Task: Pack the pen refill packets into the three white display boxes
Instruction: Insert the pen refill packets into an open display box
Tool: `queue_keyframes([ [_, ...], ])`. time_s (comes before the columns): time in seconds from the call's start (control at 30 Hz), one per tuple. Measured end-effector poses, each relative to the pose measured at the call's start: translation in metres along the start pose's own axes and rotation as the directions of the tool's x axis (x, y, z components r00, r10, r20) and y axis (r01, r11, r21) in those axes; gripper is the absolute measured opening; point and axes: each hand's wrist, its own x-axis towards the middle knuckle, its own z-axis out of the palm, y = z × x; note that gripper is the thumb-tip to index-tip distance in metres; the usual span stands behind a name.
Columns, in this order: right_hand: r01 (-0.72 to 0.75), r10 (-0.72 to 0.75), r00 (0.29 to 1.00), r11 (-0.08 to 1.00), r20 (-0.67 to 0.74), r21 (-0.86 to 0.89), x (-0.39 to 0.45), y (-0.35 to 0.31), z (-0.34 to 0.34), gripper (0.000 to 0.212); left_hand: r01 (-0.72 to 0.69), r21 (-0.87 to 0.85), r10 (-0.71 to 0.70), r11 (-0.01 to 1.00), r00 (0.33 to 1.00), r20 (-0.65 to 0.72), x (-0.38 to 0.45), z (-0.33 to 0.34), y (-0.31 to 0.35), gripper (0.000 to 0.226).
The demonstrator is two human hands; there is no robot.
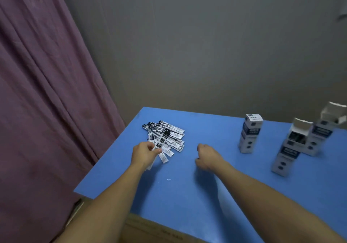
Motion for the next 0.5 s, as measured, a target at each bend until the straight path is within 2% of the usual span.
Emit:
queue_keyframes([
  [0.2, -0.089, 0.090, 0.996, 0.996, -0.020, 0.022, -0.074, 0.039, 0.017, 0.037, -0.050, -0.014, 0.050, 0.999, 0.998, 0.046, -0.054, 0.028, 0.031, 0.052],
  [0.5, -0.223, 0.229, 0.969, 0.972, -0.090, 0.077, -0.163, 0.113, -0.002, 0.038, -0.090, -0.153, 0.120, 0.984, 0.972, 0.200, -0.121, 0.087, 0.079, 0.030],
])
